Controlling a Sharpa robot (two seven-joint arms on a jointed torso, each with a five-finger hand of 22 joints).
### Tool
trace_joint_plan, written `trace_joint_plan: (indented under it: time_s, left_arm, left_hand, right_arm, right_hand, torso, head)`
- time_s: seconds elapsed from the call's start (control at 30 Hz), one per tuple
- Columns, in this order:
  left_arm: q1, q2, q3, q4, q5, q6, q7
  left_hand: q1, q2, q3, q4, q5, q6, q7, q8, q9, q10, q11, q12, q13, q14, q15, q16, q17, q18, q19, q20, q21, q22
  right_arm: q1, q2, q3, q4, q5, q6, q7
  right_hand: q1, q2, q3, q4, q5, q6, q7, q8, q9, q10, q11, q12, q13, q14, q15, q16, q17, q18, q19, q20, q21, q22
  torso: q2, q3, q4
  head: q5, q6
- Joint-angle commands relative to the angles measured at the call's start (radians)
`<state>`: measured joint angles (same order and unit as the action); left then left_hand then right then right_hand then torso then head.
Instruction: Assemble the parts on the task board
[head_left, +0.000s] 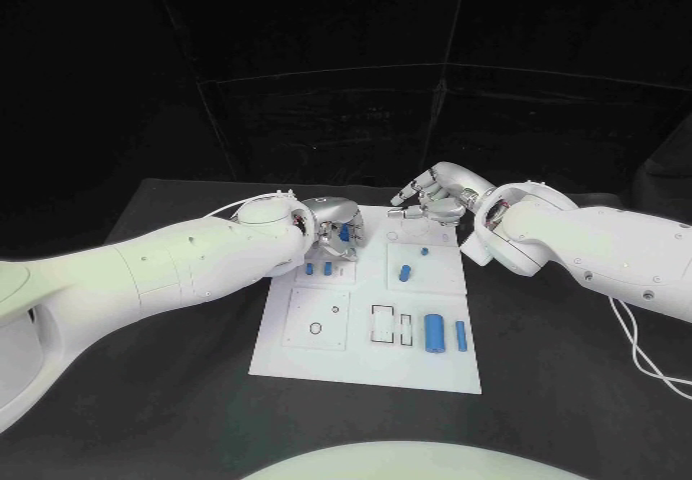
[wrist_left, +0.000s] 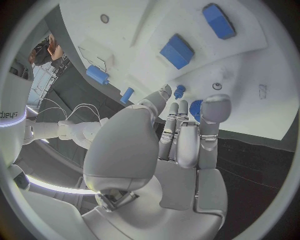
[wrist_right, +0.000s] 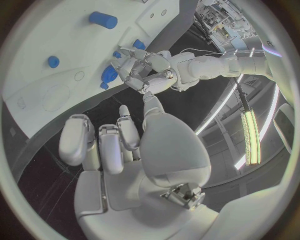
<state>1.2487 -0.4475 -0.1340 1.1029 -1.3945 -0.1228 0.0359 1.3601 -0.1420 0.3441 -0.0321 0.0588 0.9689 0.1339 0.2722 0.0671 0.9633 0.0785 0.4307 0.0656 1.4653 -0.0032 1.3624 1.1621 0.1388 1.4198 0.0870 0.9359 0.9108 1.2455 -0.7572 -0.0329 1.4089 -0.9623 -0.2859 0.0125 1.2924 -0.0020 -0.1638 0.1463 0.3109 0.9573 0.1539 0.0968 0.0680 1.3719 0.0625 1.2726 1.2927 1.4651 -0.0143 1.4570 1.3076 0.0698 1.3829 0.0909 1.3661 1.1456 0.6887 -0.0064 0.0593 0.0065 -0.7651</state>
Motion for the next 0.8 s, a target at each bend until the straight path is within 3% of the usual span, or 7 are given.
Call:
trace_joint_plan:
  time_s: [0.03, 0.5, 0.8]
  left_arm:
    - [0.001, 0.004, 0.001, -0.007, -0.027, 0.037, -0.018]
    - [0.000, 0.011, 0.001, -0.020, -0.038, 0.068, -0.031]
    - [-0.001, 0.013, 0.001, -0.022, -0.038, 0.047, -0.017]
  left_hand:
    - [0.003, 0.013, 0.011, 0.000, 0.000, 0.010, -0.001, -0.005, 0.001, 0.011, -0.001, -0.009, -0.001, 0.025, -0.006, 0.005, 0.000, -0.007, 0.010, 0.000, 0.011, 0.010]
    - [0.002, 0.027, 0.069, -0.016, 0.000, 0.048, -0.006, -0.022, 0.002, 0.056, -0.006, -0.044, -0.002, 0.028, -0.011, 0.011, -0.003, -0.012, 0.011, -0.004, 0.045, 0.049]
    - [0.005, 0.055, 0.123, -0.027, -0.003, 0.094, -0.012, -0.022, 0.008, 0.121, -0.020, -0.053, 0.002, 0.029, -0.021, 0.015, -0.004, -0.017, 0.016, -0.011, 0.081, 0.089]
  right_arm:
    - [0.002, 0.001, 0.001, 0.001, -0.001, -0.004, 0.006]
    - [0.002, 0.002, 0.001, 0.000, -0.001, -0.004, 0.006]
    - [0.002, 0.002, 0.001, 0.000, -0.001, -0.005, 0.006]
  right_hand:
    - [0.001, 0.009, -0.008, 0.000, 0.003, 0.001, -0.006, 0.006, 0.001, -0.007, 0.000, -0.005, -0.001, 0.059, -0.001, -0.007, 0.044, 0.014, -0.002, -0.001, -0.006, 0.000]
    - [0.001, 0.009, -0.008, 0.000, 0.003, 0.001, -0.006, 0.006, 0.001, -0.007, 0.000, -0.005, -0.001, 0.059, -0.001, -0.007, 0.044, 0.014, -0.002, -0.001, -0.006, 0.000]
    - [0.002, 0.011, -0.010, 0.000, 0.008, 0.002, -0.006, 0.007, 0.001, -0.006, -0.001, -0.004, 0.000, 0.059, -0.001, -0.007, 0.045, 0.014, -0.002, -0.001, -0.006, 0.000]
  torso:
    - [0.000, -0.0003, -0.0003]
    - [-0.001, 0.0007, 0.0006]
    - [-0.001, 0.0005, 0.0008]
  head:
    - [0.000, 0.000]
    - [0.000, -0.002]
    - [0.000, -0.001]
